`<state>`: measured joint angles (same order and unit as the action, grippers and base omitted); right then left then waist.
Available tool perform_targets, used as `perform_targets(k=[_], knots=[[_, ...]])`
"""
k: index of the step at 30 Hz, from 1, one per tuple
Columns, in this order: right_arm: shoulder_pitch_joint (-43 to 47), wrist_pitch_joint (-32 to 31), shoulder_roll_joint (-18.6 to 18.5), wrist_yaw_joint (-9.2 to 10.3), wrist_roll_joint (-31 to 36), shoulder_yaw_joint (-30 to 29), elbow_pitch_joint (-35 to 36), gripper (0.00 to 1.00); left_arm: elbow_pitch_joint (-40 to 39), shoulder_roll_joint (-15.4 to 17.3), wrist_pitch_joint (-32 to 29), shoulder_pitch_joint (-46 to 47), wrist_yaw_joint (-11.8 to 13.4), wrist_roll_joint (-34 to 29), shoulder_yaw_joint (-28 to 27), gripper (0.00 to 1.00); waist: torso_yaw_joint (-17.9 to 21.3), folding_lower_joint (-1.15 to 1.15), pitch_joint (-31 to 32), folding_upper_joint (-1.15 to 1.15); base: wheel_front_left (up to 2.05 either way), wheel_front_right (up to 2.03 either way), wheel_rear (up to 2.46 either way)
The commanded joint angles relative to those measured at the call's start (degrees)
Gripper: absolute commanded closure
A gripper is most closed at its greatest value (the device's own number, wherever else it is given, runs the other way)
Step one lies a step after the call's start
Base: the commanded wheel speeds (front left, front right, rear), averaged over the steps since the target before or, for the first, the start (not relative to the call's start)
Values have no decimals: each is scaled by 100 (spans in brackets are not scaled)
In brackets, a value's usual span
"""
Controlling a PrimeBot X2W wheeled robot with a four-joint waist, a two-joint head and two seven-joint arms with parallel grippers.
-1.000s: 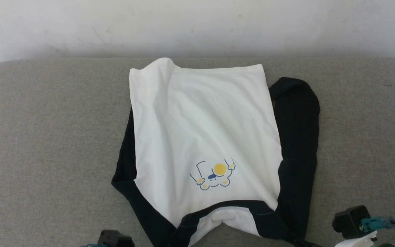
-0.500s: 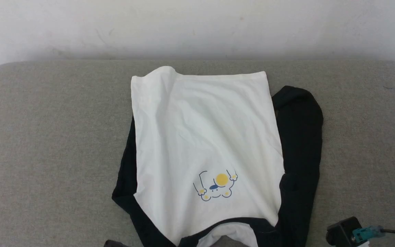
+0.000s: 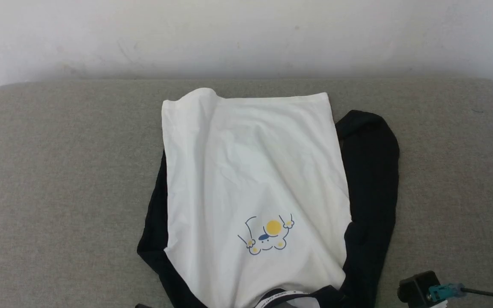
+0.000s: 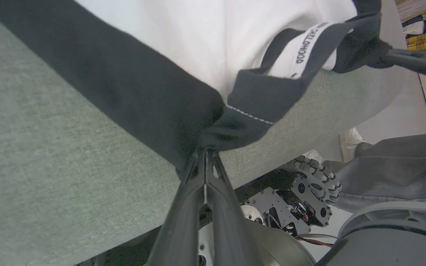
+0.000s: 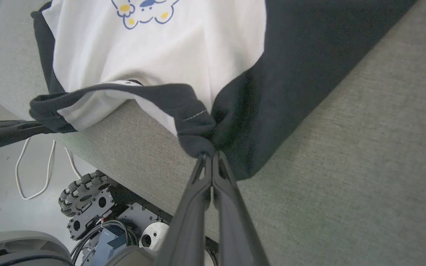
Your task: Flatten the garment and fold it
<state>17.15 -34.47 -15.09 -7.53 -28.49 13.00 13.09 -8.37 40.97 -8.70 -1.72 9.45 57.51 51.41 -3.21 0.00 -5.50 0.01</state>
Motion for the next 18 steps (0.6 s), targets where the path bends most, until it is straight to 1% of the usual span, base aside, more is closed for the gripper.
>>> perform_targets(k=[1,2,3,4,9,11,14,18], knots=[[-101,115,-11,4,23,31,-88,82,98,-55,62,64,-78,15,9,76,12,0,27,-1,0,0,0],[-114,186,-10,4,12,35,-119,60,135,-73,82,60,-87,15,13,64,15,0,46,-1,0,0,0],[-123,264,-1,4,9,22,-147,13,164,-87,106,52,-85,19,7,48,19,0,63,-1,0,0,0],[-127,307,-9,4,5,33,-175,0,181,-97,143,46,-75,20,-9,0,20,0,83,-1,0,0,0],[-106,363,-99,4,-125,69,-142,0,104,-70,251,-56,7,121,-115,0,37,0,194,-1,0,0,0],[-71,369,-114,4,-211,-17,-39,0,-36,-34,313,-146,65,283,-244,0,41,0,231,-1,0,0,0],[-5,356,-63,4,-331,-307,215,0,-366,101,537,-277,201,519,-585,0,44,0,252,-1,0,0,0],[-7,565,159,4,-269,-860,598,0,-821,323,1015,-411,427,609,-1098,0,46,0,231,-1,0,0,0]])
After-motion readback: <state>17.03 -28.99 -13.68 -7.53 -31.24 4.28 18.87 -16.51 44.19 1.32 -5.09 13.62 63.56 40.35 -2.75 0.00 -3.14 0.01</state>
